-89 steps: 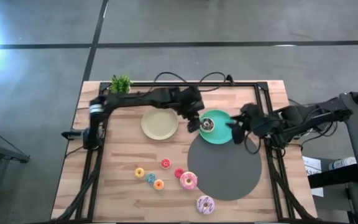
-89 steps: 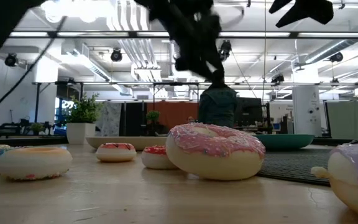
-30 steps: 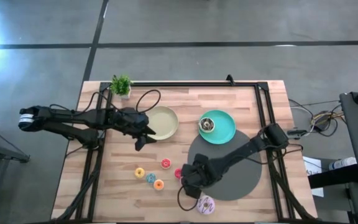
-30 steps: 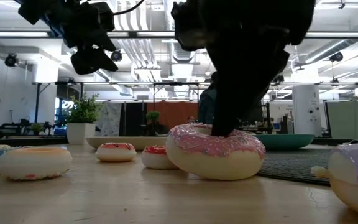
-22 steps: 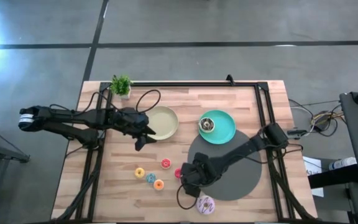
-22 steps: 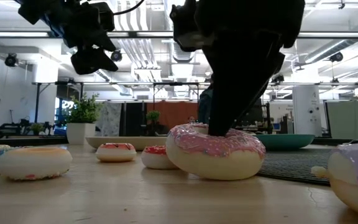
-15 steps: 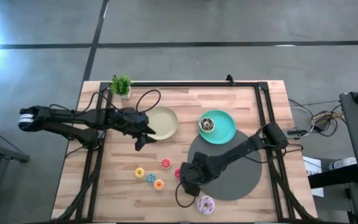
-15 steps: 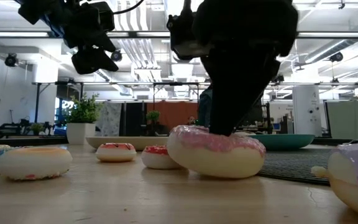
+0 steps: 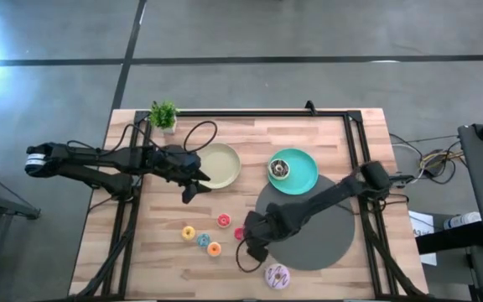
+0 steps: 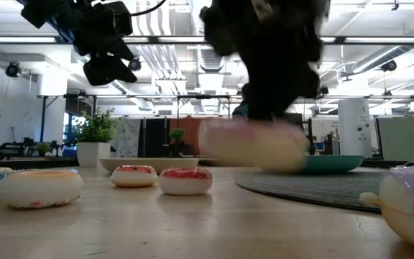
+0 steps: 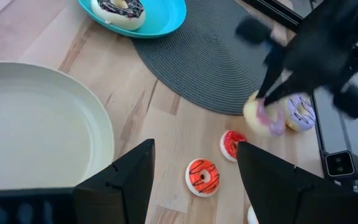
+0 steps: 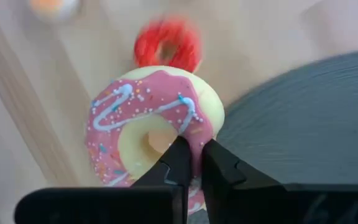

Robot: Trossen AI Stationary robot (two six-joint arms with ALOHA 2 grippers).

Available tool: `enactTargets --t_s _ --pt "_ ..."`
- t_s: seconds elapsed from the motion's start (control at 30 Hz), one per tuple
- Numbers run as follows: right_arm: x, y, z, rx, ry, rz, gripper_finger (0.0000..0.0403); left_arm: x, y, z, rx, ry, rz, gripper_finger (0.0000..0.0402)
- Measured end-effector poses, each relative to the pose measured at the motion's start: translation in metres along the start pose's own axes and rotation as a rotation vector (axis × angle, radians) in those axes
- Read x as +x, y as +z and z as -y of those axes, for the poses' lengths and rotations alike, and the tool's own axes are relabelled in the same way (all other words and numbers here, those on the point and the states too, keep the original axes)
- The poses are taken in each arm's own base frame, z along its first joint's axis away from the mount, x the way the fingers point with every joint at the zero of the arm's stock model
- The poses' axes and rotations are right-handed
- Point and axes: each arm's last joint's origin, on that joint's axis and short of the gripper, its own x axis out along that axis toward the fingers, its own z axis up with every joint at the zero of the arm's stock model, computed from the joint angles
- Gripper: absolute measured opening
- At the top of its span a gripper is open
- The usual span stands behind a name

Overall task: Pick & Place donuts
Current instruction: Put the large pink donut on the blue plate

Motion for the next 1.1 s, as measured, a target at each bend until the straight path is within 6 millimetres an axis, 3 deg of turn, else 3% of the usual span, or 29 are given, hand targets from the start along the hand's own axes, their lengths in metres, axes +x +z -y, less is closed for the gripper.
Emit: enactTargets --t_s 0.13,0.3,0.4,0.57,0.77,1.1 --pt "-0.059 0.006 0.026 0.115 -0.109 0.078 0.0019 -0.001 0.000 0.000 0.000 -0.002 0.004 0.0201" --pt "-0.122 0.009 0.106 0.390 -0.432 0.046 0.0018 -0.001 0.001 0.001 0.001 -0.007 0.017 0.0201" --pt "-0.136 0.017 0.153 0.515 -0.461 0.036 0.0018 -0.001 0.004 0.002 0.005 -0.018 0.043 0.0201" --pt "-0.108 0.027 0.221 0.640 -0.421 -0.055 0.0019 -0.001 0.006 0.003 0.002 -0.030 0.068 0.0201" --pt "-0.071 0.025 0.270 0.723 -0.421 -0.091 0.0027 -0.001 0.007 0.002 -0.048 -0.010 0.078 0.0201" --pt "-0.047 0.031 0.295 0.714 -0.365 -0.025 0.0046 -0.002 0.008 0.001 -0.075 0.050 0.115 0.0201"
